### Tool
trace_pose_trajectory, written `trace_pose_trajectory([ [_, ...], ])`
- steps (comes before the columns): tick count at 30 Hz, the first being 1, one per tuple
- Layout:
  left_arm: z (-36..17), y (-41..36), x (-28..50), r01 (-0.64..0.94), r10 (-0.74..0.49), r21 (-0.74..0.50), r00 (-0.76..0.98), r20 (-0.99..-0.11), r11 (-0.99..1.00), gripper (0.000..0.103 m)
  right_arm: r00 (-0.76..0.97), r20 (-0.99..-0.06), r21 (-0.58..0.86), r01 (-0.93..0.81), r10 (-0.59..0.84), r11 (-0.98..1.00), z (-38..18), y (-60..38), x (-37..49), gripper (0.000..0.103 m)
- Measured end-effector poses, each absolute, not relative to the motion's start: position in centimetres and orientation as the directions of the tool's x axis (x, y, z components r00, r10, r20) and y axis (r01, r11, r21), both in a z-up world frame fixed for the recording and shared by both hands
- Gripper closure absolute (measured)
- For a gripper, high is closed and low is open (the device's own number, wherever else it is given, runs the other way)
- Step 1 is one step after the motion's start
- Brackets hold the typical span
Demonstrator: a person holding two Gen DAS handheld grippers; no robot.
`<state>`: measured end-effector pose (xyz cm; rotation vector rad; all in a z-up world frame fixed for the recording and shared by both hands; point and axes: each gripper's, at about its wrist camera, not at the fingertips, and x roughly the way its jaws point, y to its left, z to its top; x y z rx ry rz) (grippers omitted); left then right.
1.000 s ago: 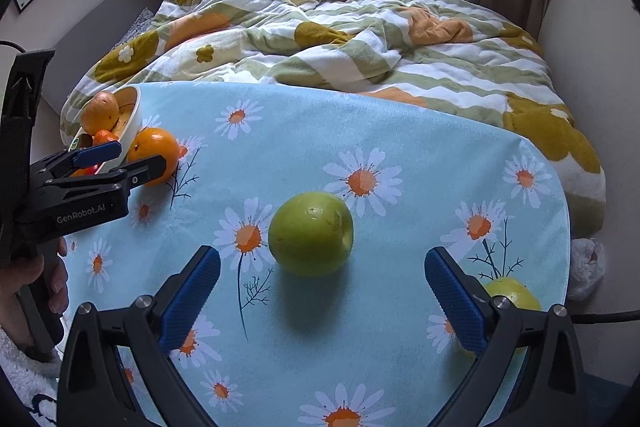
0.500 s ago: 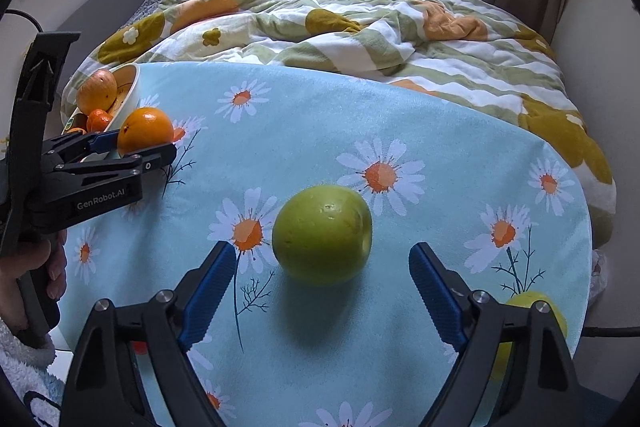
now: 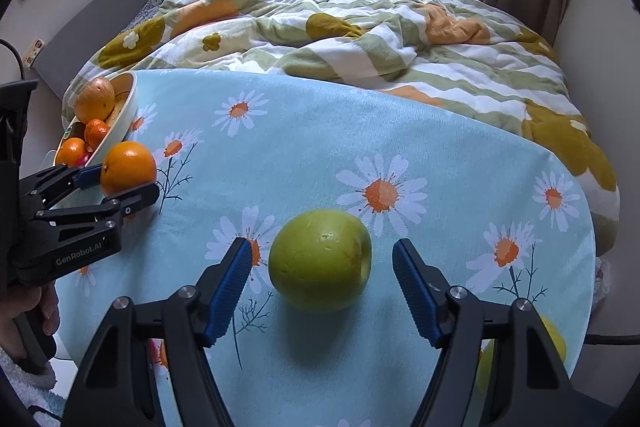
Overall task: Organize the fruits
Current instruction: 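Grasp another large orange with the left gripper while the right gripper grasps a green pomelo, then carry the orange into the bowl and open the left gripper while the right places the pomelo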
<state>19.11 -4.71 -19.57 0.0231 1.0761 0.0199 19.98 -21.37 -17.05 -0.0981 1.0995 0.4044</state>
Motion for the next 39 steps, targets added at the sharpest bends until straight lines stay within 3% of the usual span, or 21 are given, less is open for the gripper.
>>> trace_pose_trajectory([
  [3, -19.3, -4.8, 18.7, -0.004, 0.024, 0.025, 0.480, -0.877, 1.000, 0.037, 0.378, -0.885, 0.126, -0.370, 0.273, 0.921, -17.3, -21.4, 20.0, 0.055],
  [23, -12.5, -2.5, 14.6, 0.014, -0.043, -0.043, 0.551, -0.834, 0.999, 0.037, 0.429, -0.856, 0.119, -0.380, 0.289, 0.917, -12.1, -18.9, 17.4, 0.055],
  [39, -7.7, 6.1, 13.2, 0.041, -0.068, -0.054, 0.606, -0.792, 0.998, 0.037, 0.485, -0.819, 0.126, -0.368, 0.305, 0.921, -7.2, -11.2, 15.7, 0.055],
])
